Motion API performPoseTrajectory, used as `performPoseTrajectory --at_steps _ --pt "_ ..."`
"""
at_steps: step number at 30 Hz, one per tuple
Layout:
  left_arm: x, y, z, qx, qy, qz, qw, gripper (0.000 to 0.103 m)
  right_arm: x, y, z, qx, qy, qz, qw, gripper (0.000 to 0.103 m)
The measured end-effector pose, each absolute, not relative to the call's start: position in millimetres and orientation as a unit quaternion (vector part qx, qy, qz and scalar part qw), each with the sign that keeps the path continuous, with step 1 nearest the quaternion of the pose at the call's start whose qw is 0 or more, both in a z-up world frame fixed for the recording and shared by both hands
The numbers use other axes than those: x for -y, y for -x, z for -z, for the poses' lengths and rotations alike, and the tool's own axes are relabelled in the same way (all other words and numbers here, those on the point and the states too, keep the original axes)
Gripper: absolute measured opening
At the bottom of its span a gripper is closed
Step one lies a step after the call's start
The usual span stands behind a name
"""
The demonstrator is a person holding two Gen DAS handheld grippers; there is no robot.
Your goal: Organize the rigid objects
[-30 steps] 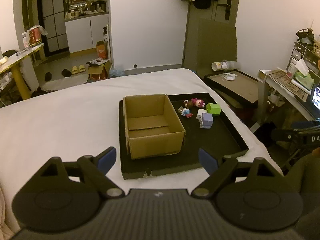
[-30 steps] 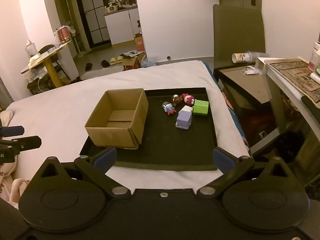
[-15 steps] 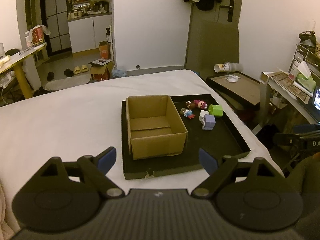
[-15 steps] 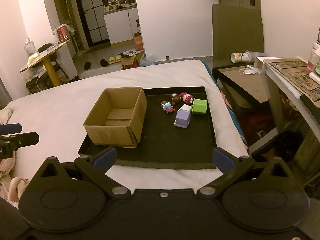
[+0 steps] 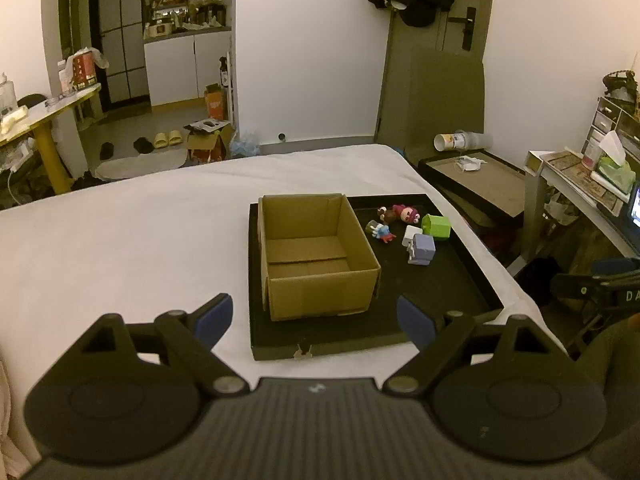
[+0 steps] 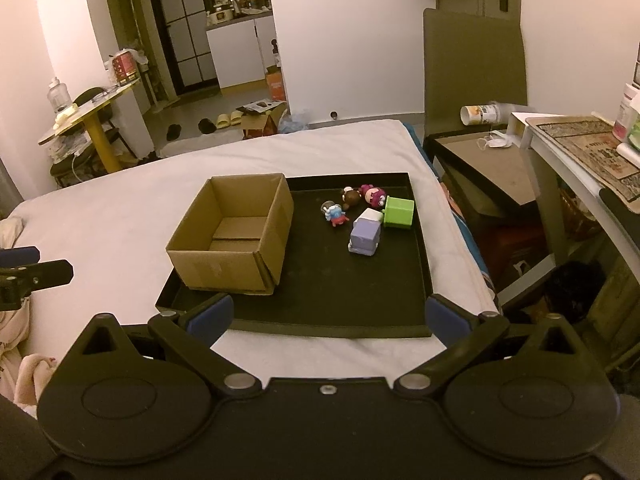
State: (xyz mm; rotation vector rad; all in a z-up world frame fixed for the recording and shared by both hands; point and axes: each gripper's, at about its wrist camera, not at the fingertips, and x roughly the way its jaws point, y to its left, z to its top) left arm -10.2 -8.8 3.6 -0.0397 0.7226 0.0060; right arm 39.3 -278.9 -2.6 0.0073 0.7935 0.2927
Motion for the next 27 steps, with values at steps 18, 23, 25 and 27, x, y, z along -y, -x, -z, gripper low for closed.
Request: performPoseTrajectory --at_steps 18,23,25,27 --pt "8.4 13.0 -3.0 -0.351 0.018 -0.002 0.936 0.088 282.0 -40.0 1.8 -0.382 -0.007 -0.142 0.913 0.103" --pt "7.5 12.3 -3.1 -0.351 0.018 -0.002 0.936 0.088 281.5 -39.3 1.8 -0.382 -0.006 -0.142 0.913 0.103" --pt "7.1 11.9 -2.7 -0.350 0.018 -0.002 0.937 0.088 281.6 -39.4 1.8 -0.382 -0.007 -0.142 0.913 0.103" --pt "7.0 11.7 -2.7 -0.350 0.018 -0.001 0.937 0.088 280.7 -39.1 1.4 -0.381 -0.006 -0.142 0.914 0.103"
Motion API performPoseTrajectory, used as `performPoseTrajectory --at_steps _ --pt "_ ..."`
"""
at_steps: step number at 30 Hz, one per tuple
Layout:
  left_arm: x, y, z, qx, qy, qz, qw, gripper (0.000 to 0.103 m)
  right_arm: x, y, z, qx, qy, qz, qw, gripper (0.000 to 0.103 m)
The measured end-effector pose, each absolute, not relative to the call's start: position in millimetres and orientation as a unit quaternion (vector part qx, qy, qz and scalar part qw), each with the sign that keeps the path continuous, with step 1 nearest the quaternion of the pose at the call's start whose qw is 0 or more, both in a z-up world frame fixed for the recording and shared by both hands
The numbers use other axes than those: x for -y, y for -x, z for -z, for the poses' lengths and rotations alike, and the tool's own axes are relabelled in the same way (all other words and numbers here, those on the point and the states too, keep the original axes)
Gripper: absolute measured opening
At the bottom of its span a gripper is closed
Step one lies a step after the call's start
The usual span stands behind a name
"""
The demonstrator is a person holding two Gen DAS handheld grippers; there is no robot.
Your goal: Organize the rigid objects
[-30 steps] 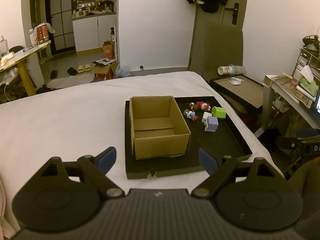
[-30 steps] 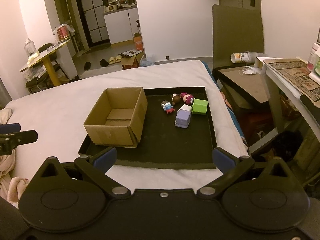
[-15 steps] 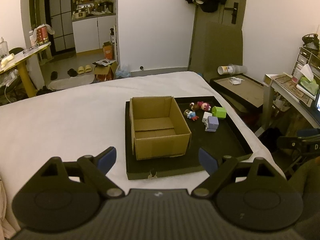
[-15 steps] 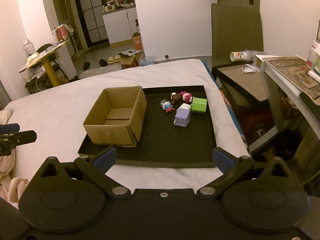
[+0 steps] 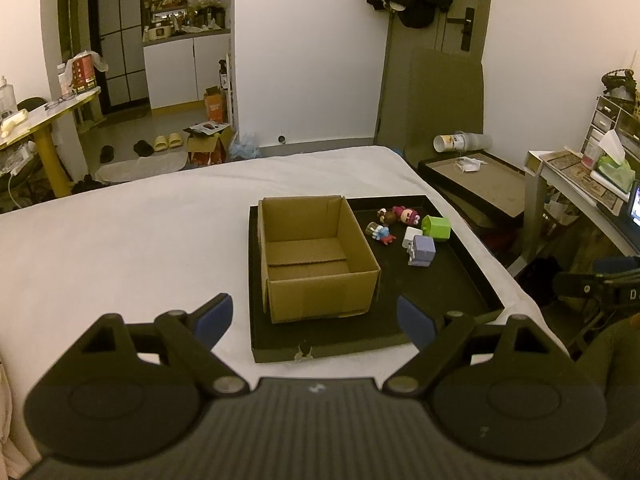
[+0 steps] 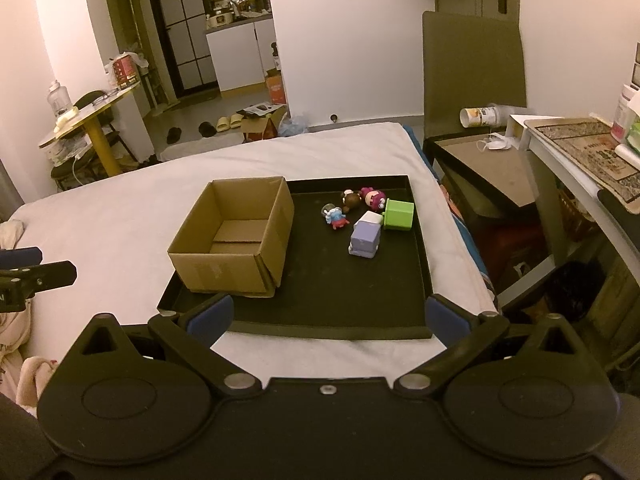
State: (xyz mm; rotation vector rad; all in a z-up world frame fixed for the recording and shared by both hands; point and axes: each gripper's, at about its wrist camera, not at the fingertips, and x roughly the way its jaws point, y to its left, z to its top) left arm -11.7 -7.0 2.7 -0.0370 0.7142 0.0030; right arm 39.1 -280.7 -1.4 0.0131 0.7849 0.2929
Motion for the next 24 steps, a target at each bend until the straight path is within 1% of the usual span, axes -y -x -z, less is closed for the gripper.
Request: performPoseTrajectory --at_steps 24 --pt "-3.8 7.1 -8.6 -0.337 0.017 -0.011 0.941 0.088 279.0 -43.7 -5.6 -0.362 0.004 -0.145 0.921 0.103"
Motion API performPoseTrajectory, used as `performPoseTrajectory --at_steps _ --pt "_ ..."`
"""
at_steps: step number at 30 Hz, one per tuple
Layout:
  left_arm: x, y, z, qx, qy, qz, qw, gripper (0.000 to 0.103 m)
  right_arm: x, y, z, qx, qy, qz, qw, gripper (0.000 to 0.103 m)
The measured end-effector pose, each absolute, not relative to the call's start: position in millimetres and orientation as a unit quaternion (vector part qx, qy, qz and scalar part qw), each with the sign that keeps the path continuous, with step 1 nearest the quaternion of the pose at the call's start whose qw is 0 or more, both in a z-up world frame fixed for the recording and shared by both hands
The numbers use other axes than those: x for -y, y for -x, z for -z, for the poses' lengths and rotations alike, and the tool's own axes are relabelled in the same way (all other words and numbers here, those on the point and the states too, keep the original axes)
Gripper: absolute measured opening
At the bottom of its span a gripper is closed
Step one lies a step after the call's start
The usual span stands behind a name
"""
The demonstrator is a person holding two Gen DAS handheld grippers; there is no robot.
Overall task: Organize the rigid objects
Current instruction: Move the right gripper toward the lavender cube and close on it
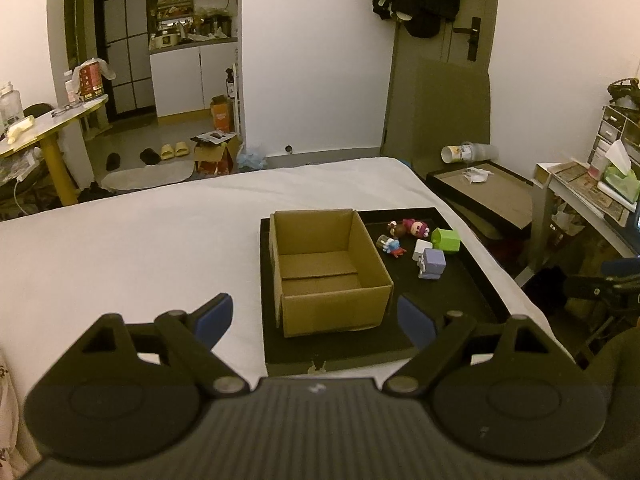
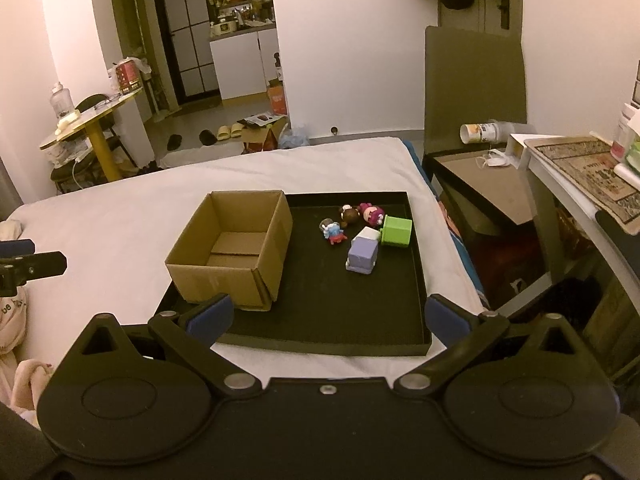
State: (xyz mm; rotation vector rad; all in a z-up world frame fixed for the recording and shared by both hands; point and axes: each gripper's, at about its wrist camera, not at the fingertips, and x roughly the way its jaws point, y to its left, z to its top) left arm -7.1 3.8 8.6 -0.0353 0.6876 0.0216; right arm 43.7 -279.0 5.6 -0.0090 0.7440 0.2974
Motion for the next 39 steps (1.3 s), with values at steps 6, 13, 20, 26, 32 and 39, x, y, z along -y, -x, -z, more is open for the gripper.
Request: performPoseTrajectory --at_steps 6,13,20,26,32,39 --pt "-7.0 -2.5 -5.9 -0.343 0.011 -0.012 0.939 0.088 274.5 -51.5 -0.5 -0.358 0.011 -0.149 0.922 0.103" --pt "-13.4 -20.8 1.8 -0.353 0.001 -0.027 0.935 0.088 266.4 -60.9 7.0 -0.348 0.026 -0.140 0.927 0.103" --pt "-23.5 -44.8 22.6 -0.380 -0.010 -0.050 0.924 0.087 269.5 -78.2 19.4 -0.343 0.012 -0.144 0.928 0.102" --pt "-32.4 -64.6 44.6 -0.406 -0.013 -0.069 0.911 0.086 270.6 -96.6 32.1 -0.345 -0.008 -0.147 0.927 0.102" --pt "-35.5 -83.0 52.6 -0.417 -0.021 -0.073 0.906 0.085 267.2 -111.5 46.9 -0.346 -0.009 -0.150 0.926 0.102" --pt "-36.8 -111.5 61.4 -0.428 -0.037 -0.078 0.900 0.071 270.0 -133.4 64.0 -0.354 -0.023 -0.154 0.922 0.102"
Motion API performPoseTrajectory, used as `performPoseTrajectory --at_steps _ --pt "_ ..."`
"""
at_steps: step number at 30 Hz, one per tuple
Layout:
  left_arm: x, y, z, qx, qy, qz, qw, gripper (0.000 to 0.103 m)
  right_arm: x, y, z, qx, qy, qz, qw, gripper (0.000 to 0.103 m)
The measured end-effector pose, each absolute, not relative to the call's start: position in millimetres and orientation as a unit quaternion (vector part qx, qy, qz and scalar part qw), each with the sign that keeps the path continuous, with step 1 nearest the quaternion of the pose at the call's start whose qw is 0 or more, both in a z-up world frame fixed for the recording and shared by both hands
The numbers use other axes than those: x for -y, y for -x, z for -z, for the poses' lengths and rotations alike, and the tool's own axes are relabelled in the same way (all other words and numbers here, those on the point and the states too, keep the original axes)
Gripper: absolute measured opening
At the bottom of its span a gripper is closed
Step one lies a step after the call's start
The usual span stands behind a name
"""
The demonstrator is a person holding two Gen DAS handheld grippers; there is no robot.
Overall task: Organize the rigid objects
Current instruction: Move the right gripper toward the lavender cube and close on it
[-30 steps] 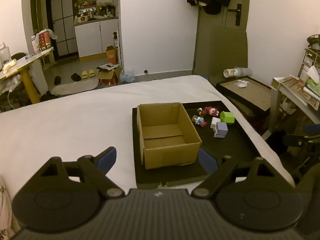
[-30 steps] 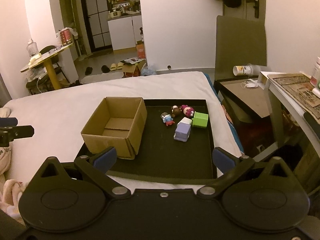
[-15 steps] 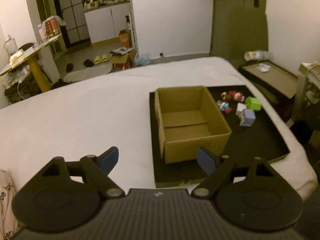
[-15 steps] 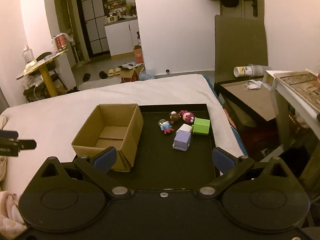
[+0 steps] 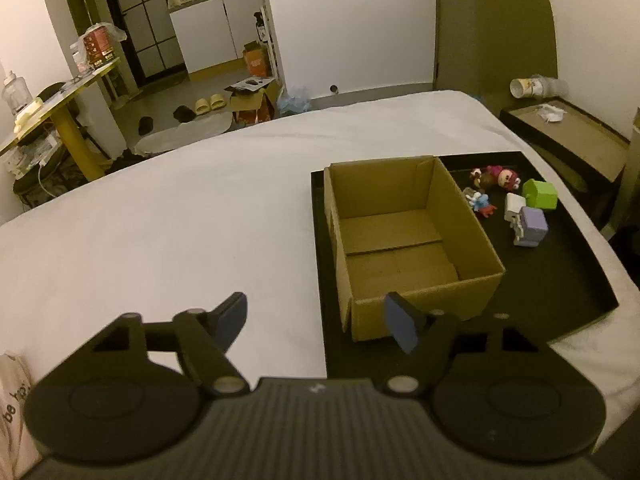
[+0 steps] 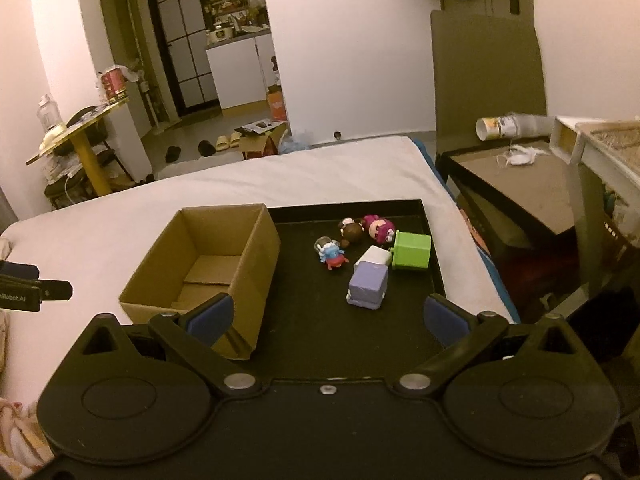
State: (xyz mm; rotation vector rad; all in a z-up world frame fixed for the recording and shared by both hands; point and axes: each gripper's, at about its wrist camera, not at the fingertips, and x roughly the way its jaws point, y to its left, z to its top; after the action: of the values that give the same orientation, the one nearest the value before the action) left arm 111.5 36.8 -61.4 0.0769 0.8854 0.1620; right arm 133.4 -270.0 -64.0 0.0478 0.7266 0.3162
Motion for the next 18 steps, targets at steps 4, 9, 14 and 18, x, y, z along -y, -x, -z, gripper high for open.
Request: performPoseTrajectory --at_steps 4,9,14,18 --pt "-43.1 -128.0 68.3 -0.444 -0.043 -0.076 0.892 0.060 272.6 -147.2 74.7 -0.363 -0.039 -0.166 0.916 0.100" --pt "-51.1 -152.3 75.1 -0.469 -0.015 -0.064 0.881 0.049 272.0 -169.8 92.0 -0.381 -0.043 -0.160 0.910 0.097" --pt "-57.8 -179.2 83.3 -0.495 -0.009 -0.067 0.866 0.037 269.7 -191.3 107.8 -0.391 -0.046 -0.134 0.909 0.095" --pt "-57.0 -194.2 90.7 -0.502 -0.023 -0.077 0.861 0.033 266.7 -207.8 119.4 -0.399 -0.047 -0.126 0.907 0.090"
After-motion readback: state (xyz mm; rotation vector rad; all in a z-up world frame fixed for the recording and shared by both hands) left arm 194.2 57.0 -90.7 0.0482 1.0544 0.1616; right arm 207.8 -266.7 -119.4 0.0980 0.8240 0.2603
